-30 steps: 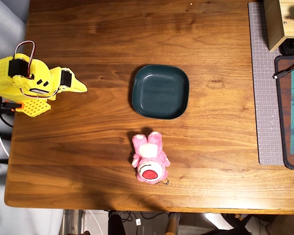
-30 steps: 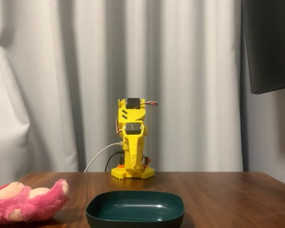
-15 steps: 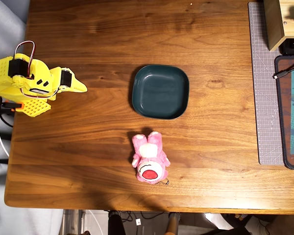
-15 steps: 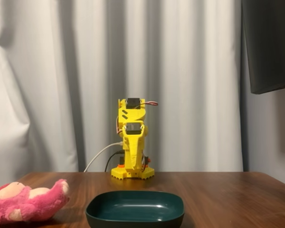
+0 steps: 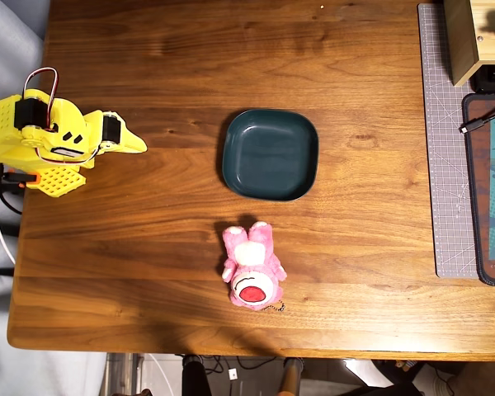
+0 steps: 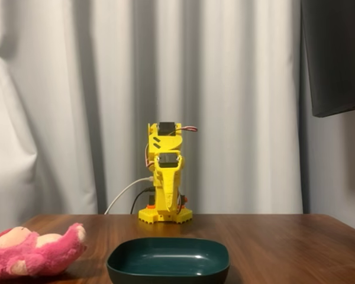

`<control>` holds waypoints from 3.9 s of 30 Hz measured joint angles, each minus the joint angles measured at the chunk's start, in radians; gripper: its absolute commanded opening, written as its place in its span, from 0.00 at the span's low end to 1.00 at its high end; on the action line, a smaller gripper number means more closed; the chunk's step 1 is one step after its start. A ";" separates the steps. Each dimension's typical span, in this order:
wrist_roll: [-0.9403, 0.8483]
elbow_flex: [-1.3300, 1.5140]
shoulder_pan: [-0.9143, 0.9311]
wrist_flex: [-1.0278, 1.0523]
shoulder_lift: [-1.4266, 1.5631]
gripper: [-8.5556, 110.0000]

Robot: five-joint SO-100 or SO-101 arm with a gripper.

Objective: Grasp a strawberry bear and put it in the bin.

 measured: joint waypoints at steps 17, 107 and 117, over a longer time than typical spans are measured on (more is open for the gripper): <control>-0.031 0.000 -0.048 0.000 0.000 0.07; -0.135 -2.704 -0.511 0.468 -2.715 0.43; -0.135 -2.787 -0.551 0.476 -2.804 0.43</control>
